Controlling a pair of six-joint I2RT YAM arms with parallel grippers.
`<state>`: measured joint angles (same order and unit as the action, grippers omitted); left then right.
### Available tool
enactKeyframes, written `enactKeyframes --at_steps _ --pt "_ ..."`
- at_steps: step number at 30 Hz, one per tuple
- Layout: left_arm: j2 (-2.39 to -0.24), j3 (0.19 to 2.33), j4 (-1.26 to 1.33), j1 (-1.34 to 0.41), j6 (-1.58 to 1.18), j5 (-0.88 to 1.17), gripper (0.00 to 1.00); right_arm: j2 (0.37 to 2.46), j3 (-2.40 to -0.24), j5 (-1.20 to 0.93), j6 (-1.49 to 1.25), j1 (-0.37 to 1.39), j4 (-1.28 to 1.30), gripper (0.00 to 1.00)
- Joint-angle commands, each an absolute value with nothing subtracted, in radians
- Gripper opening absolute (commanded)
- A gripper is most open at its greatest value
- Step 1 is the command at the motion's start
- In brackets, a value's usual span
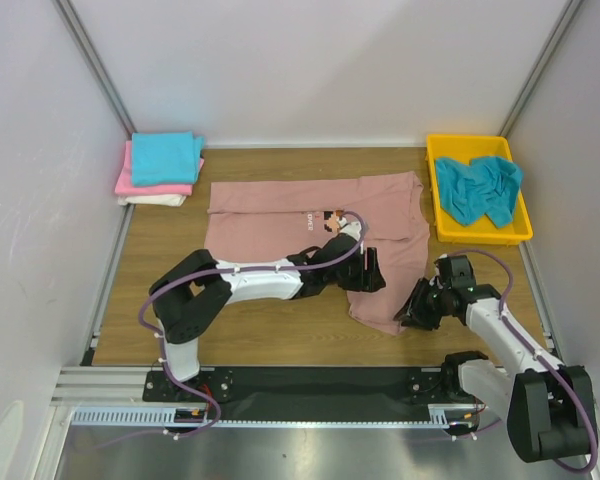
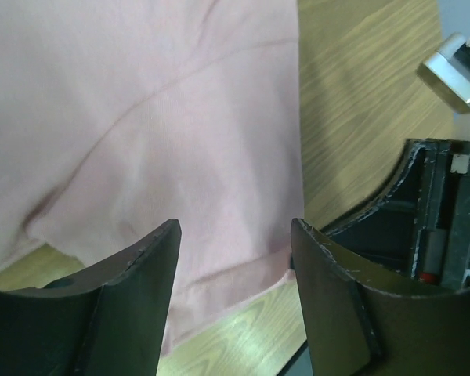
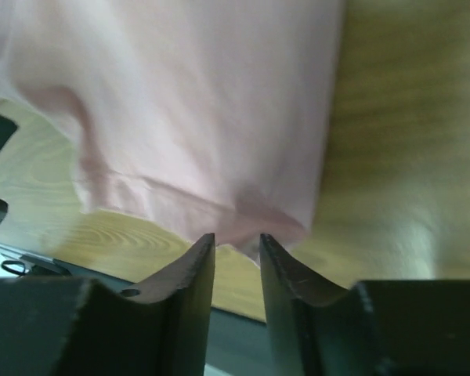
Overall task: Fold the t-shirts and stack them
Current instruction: Fold the tshirt
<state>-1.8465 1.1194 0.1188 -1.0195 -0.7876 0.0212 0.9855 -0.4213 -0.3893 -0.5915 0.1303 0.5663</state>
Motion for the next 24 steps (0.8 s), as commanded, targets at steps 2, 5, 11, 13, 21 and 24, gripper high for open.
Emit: enactKeyframes --at_steps 2,5,11,13,21,24 --pt "-1.841 1.175 0.009 -1.051 -0.815 -0.023 0.63 0.957 -0.518 -0.321 -0.65 0.156 0.757 0.34" --pt "-1.838 1.149 -0.043 -1.061 -0.824 -0.038 0.62 0.914 -0.583 -0.282 -0.652 0.153 0.785 0.36" --pt "-1.839 1.106 -0.124 -1.071 -0.874 -0.049 0.58 0.985 -0.594 -0.273 -0.68 0.155 0.654 0.35" --pt "-1.835 1.1 -0.161 -1.072 -0.887 -0.055 0.56 1.038 -0.589 -0.259 -0.68 0.158 0.618 0.34" --pt "-1.822 1.081 -0.167 -1.101 -0.861 -0.008 0.53 1.16 -0.583 -0.158 -0.646 0.158 0.537 0.31" --pt "-1.844 1.097 -0.202 -1.109 -0.85 -0.008 0.51 1.181 -0.571 -0.141 -0.641 0.158 0.538 0.3"
